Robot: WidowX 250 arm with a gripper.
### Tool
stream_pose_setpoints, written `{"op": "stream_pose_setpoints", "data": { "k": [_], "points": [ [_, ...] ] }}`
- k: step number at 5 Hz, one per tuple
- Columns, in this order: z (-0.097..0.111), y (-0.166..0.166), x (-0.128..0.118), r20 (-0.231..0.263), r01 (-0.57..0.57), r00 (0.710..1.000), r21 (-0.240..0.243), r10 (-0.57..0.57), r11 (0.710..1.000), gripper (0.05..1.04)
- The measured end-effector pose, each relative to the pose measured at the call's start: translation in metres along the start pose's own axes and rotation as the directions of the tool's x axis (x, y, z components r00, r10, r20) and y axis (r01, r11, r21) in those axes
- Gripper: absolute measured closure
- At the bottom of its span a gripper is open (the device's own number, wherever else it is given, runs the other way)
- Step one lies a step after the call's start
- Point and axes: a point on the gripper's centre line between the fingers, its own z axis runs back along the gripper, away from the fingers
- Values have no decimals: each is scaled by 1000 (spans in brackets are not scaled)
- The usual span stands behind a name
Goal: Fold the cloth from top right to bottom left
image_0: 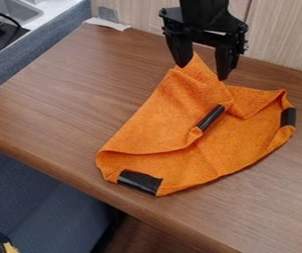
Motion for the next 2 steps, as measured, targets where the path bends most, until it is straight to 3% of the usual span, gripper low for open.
{"op": "stream_pose_setpoints", "data": {
  "k": [1, 2],
  "points": [
    [-9, 1, -3, -26, -10, 1000, -1, 10, 1000, 82],
    [-16, -19, 6, 4, -28, 1000, -16, 28, 999, 82]
  ]
}}
